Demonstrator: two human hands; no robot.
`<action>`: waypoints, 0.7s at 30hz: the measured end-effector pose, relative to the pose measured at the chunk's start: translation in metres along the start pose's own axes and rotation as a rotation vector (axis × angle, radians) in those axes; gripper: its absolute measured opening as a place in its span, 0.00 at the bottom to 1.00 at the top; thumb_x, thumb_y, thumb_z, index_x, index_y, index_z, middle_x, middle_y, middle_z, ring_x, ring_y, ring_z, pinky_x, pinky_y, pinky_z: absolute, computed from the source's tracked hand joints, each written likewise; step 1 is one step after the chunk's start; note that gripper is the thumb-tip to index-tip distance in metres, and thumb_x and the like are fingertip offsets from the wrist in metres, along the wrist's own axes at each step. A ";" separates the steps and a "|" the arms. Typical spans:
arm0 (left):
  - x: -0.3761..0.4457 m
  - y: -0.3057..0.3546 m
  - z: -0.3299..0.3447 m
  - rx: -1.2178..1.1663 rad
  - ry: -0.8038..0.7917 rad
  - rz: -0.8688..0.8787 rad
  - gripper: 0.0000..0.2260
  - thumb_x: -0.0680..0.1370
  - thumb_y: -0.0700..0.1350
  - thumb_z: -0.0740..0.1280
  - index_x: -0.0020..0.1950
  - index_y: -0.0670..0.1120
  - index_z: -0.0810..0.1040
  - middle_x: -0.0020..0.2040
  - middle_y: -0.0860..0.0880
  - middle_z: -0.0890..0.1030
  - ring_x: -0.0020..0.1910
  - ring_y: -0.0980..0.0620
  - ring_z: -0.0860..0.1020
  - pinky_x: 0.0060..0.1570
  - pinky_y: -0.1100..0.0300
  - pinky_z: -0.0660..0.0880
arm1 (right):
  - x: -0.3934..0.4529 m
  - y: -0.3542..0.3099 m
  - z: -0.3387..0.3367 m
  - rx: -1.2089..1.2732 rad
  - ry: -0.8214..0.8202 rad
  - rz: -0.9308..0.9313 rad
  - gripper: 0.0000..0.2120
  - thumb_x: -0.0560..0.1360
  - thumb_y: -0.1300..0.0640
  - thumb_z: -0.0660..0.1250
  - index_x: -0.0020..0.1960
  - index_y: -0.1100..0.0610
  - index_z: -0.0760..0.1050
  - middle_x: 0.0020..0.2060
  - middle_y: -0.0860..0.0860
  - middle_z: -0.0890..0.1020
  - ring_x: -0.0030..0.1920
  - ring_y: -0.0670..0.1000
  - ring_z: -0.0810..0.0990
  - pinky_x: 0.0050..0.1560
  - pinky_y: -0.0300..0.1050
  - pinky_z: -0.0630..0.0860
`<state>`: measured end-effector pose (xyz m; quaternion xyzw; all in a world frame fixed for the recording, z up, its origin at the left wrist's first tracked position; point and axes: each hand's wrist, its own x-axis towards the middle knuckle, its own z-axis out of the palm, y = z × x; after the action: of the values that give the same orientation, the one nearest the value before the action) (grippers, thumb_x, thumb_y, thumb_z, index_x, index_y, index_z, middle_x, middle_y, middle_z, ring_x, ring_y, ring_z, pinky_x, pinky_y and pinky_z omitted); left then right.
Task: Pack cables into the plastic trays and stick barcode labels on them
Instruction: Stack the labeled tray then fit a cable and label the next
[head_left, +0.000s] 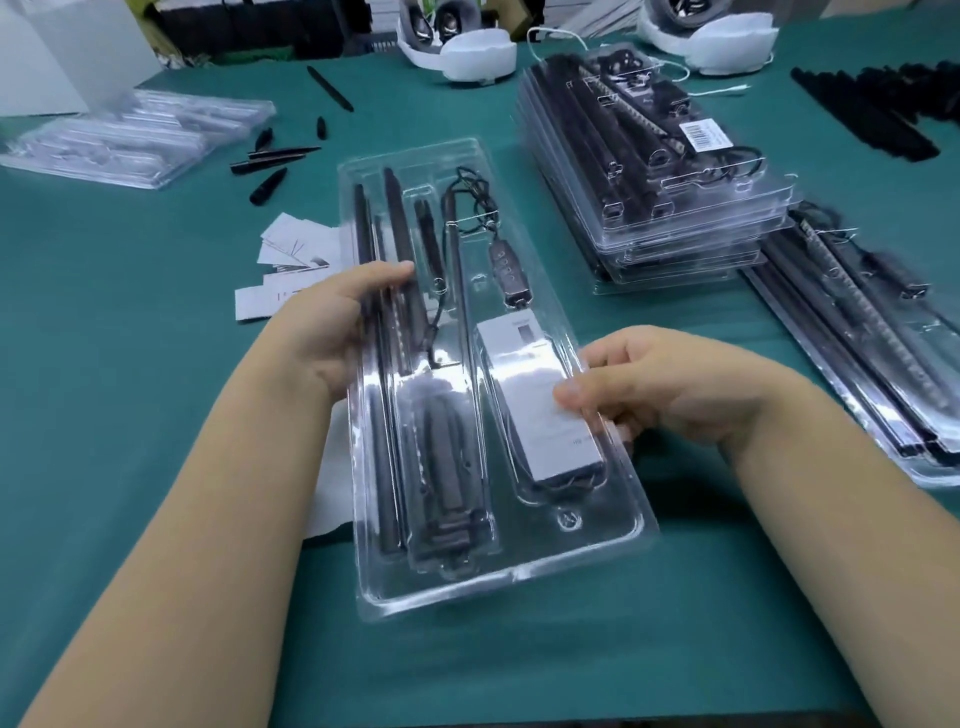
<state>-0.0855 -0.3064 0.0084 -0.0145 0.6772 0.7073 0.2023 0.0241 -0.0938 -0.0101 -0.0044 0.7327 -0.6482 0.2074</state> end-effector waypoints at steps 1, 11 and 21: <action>-0.001 0.000 0.001 0.001 -0.012 -0.005 0.07 0.78 0.42 0.65 0.40 0.43 0.77 0.27 0.49 0.79 0.24 0.53 0.78 0.22 0.63 0.74 | 0.002 -0.001 0.000 0.030 0.016 0.019 0.19 0.61 0.46 0.76 0.44 0.60 0.80 0.34 0.55 0.80 0.30 0.49 0.75 0.26 0.37 0.73; -0.024 -0.007 0.032 0.010 -0.120 -0.067 0.08 0.75 0.39 0.68 0.36 0.39 0.79 0.25 0.46 0.78 0.19 0.51 0.75 0.19 0.63 0.72 | 0.012 -0.001 0.003 0.422 0.296 -0.014 0.12 0.60 0.55 0.72 0.40 0.61 0.80 0.35 0.55 0.83 0.32 0.50 0.82 0.34 0.42 0.80; -0.026 -0.008 0.030 0.034 -0.079 -0.110 0.05 0.74 0.41 0.69 0.40 0.41 0.76 0.26 0.45 0.73 0.19 0.48 0.74 0.19 0.61 0.73 | 0.017 0.001 0.008 0.470 0.378 0.028 0.03 0.70 0.62 0.71 0.38 0.60 0.81 0.33 0.53 0.83 0.30 0.49 0.82 0.29 0.37 0.78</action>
<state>-0.0516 -0.2848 0.0107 -0.0204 0.6787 0.6836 0.2678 0.0116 -0.1061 -0.0169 0.1745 0.5883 -0.7864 0.0715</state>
